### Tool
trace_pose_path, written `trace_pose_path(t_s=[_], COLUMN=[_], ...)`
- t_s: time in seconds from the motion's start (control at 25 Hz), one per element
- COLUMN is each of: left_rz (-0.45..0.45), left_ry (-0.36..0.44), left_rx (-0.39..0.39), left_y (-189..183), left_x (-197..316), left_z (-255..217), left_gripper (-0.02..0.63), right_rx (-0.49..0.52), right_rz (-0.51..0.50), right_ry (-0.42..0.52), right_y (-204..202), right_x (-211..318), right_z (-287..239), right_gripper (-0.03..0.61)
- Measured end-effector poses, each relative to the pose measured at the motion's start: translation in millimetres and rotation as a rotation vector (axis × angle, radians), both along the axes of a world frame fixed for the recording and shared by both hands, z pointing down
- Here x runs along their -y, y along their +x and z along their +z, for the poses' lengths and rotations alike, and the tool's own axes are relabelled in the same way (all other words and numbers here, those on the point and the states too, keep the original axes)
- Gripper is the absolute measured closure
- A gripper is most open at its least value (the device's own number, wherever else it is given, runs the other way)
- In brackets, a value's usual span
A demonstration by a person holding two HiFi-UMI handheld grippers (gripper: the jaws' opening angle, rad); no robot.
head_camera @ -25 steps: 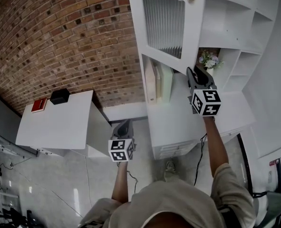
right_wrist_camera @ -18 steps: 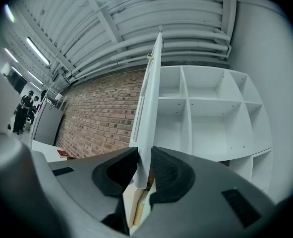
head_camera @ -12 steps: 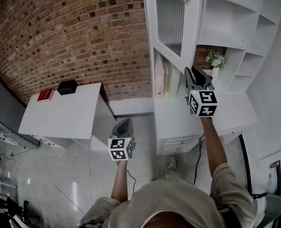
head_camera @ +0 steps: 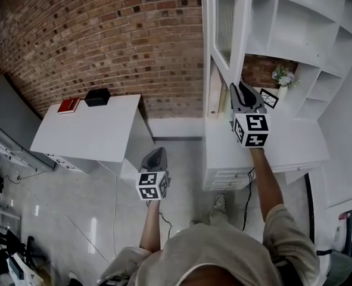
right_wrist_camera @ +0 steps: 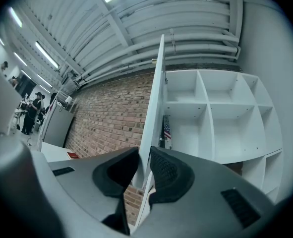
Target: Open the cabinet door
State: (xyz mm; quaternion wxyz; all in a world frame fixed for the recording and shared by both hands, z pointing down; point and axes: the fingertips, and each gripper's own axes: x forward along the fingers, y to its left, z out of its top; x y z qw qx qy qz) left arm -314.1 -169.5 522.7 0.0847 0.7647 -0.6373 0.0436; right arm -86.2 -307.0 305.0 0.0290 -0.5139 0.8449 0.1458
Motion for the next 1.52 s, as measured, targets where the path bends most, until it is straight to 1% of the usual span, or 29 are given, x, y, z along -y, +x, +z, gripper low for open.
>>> trace_pose_path(t_s=[0.48, 0.6, 0.72, 0.8, 0.88, 0.92, 1.04, 1.32, 1.52], left_rz=[-0.091, -0.093, -0.075, -0.057, -0.037, -0.026, 0.01, 0.086, 0.137], left_ry=[-0.002, 0.002, 0.002, 0.002, 0.004, 0.005, 0.008, 0.002, 0.004], left_rx=[-0.009, -0.013, -0.013, -0.011, -0.008, -0.006, -0.001, 0.007, 0.01], left_y=[-38, -41, -37, -32, -26, -23, -11, 23, 55], left_x=[-33, -36, -35, -33, -31, -30, -25, -6, 14], left_z=[2, 2, 2, 2, 0, 0, -2, 1, -3], left_gripper=[0.588, 0.588, 0.588, 0.588, 0.588, 0.588, 0.588, 0.588, 0.588], right_rx=[-0.005, 0.003, 0.011, 0.016, 0.014, 0.012, 0.007, 0.028, 0.011], right_rz=[-0.048, -0.043, -0.057, -0.056, -0.037, -0.031, -0.017, 0.009, 0.042], right_ry=[-0.006, -0.01, -0.02, -0.013, 0.0, 0.0, -0.019, -0.097, -0.125], right_y=[-55, -59, -58, -54, -48, -45, -35, 4, 39], right_x=[-14, -15, -18, -24, -32, -36, -44, -55, -60], right_z=[0, 0, 0, 0, 3, 6, 21, 75, 101], right_gripper=[0.485, 0.486, 0.488, 0.507, 0.557, 0.564, 0.566, 0.566, 0.566])
